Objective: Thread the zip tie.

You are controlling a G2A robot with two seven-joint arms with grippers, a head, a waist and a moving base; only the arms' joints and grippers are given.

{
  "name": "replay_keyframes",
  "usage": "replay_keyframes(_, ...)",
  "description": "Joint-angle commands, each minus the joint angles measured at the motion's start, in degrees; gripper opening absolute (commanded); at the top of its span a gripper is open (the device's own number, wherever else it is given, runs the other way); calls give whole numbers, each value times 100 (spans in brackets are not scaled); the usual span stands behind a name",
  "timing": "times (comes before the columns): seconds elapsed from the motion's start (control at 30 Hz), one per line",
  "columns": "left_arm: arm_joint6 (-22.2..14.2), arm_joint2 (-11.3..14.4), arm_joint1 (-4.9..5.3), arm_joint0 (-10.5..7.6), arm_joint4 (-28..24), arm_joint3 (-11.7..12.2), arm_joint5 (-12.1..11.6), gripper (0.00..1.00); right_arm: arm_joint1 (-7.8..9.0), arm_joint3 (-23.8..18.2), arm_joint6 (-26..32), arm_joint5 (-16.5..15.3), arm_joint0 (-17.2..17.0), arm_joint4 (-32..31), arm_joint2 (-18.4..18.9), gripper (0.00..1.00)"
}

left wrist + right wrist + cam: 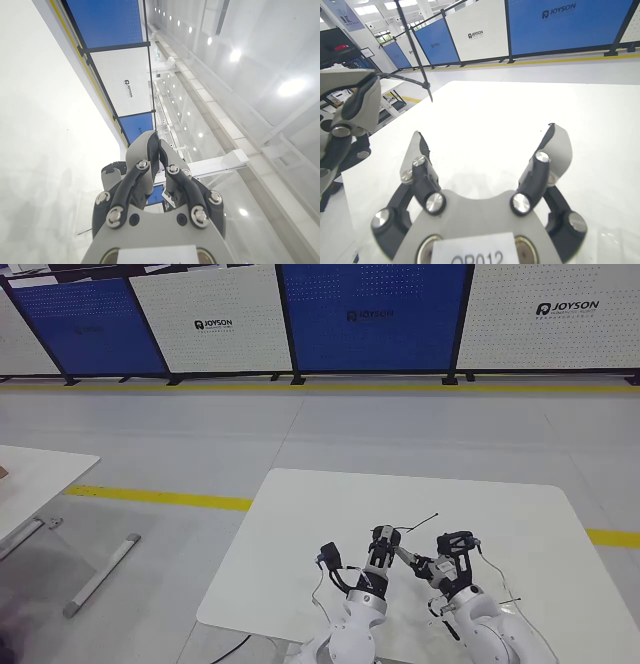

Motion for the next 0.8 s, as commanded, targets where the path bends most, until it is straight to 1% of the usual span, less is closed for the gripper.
replay_keyframes(0.0, -24, 2, 1, 5, 0, 9, 3, 0, -7, -37, -94, -21, -20, 37, 18, 100)
replay_keyframes(0.07, -47, -4, 0, 15, -7, 15, -2, 0, -11, -39, -200, -123, -42, 118, 58, 100)
replay_keyframes(0.1, -51, -3, -3, 18, -17, 15, -6, 0, -17, -34, -248, -133, -46, 156, 84, 89)
replay_keyframes(0.13, -50, 0, -6, 18, -21, 17, -11, 0, -20, -23, -233, -199, -41, 190, 83, 71)
replay_keyframes(0.17, -48, 2, -8, 18, -20, 19, -15, 0, -23, 3, -209, -240, -21, 211, 90, 51)
replay_keyframes(0.2, -44, 2, -11, 17, -17, 23, -20, 0, -28, 29, -175, -270, 0, 232, 86, 47)
replay_keyframes(0.23, -36, 3, -14, 16, -9, 27, -27, 0, -37, 58, -134, -329, 33, 266, 74, 40)
replay_keyframes(0.27, -28, 4, -16, 15, 2, 32, -32, 0, -42, 83, -111, -383, 56, 293, 65, 39)
replay_keyframes(0.3, -23, 6, -18, 14, 11, 37, -37, 0, -48, 110, -89, -434, 82, 320, 58, 33)
replay_keyframes(0.33, -18, 10, -21, 13, 24, 48, -44, 0, -57, 142, -72, -527, 115, 359, 42, 31)
replay_keyframes(0.43, -3, 49, -32, 16, 70, 84, -67, 0, -75, 192, -129, -703, 178, 425, 30, 35)
replay_keyframes(0.47, 1, 64, -36, 16, 87, 97, -72, 0, -79, 201, -140, -736, 187, 432, 34, 34)
replay_keyframes(0.53, 16, 89, -44, 12, 111, 124, -76, 0, -84, 176, -192, -797, 198, 413, 40, 35)
replay_keyframes(0.67, 50, 130, -62, -2, 156, 183, -81, 0, -94, 134, -189, -806, 194, 361, 59, 34)
replay_keyframes(0.73, 62, 133, -68, -8, 169, 200, -87, 0, -99, 123, -197, -799, 186, 349, 67, 35)
replay_keyframes(0.77, 65, 132, -70, -11, 174, 208, -88, 0, -102, 121, -204, -797, 182, 343, 71, 32)
